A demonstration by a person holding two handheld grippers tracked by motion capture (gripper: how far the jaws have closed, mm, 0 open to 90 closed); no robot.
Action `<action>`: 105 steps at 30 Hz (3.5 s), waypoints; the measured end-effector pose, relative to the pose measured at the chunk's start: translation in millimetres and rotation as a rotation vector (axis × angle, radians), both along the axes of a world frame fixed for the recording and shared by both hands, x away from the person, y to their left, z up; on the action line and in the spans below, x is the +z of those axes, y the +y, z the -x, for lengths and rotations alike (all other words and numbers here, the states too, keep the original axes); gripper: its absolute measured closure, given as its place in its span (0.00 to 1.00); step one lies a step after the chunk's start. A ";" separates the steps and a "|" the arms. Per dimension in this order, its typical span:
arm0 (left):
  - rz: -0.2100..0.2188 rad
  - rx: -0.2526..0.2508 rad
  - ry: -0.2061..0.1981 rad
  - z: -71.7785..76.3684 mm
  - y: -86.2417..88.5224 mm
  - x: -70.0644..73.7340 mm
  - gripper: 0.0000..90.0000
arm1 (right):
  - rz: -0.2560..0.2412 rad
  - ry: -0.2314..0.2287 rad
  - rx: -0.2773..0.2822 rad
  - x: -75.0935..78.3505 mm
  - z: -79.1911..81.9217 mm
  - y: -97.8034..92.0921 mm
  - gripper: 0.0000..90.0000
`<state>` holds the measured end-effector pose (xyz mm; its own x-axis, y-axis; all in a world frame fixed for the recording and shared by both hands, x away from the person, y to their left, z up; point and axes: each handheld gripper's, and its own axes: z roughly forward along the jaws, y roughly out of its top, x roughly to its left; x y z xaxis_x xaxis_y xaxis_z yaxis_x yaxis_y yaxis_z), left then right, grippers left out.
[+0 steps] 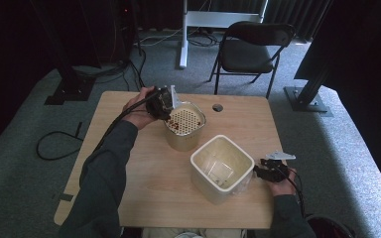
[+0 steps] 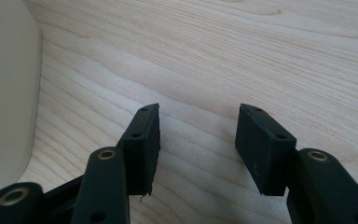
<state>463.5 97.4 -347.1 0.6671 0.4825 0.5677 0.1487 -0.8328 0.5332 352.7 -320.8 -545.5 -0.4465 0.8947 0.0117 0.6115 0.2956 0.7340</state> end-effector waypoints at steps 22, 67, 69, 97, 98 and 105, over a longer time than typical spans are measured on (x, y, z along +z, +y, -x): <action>0.521 -0.090 0.290 2.4 21.9 11.8 0.43 | -0.006 -0.009 0.006 -1.1 2.6 0.7 0.54; 0.552 -0.414 0.446 87.1 -124.0 -11.1 0.38 | -0.017 -0.028 0.009 -3.1 4.7 -2.0 0.54; 0.549 -0.414 0.451 87.0 -125.0 -12.5 0.38 | -0.017 -0.028 0.009 -3.1 4.7 -2.0 0.54; 0.581 -0.423 0.508 87.0 -126.8 -18.5 0.27 | -0.017 -0.027 0.008 -3.1 4.9 -1.9 0.54; 0.577 -0.418 0.515 86.9 -126.8 -18.3 0.23 | -0.016 -0.028 0.009 -3.1 4.9 -1.9 0.54; 0.593 -0.434 0.558 85.7 -126.7 -19.4 0.17 | -0.017 -0.027 0.009 -3.1 4.9 -1.9 0.54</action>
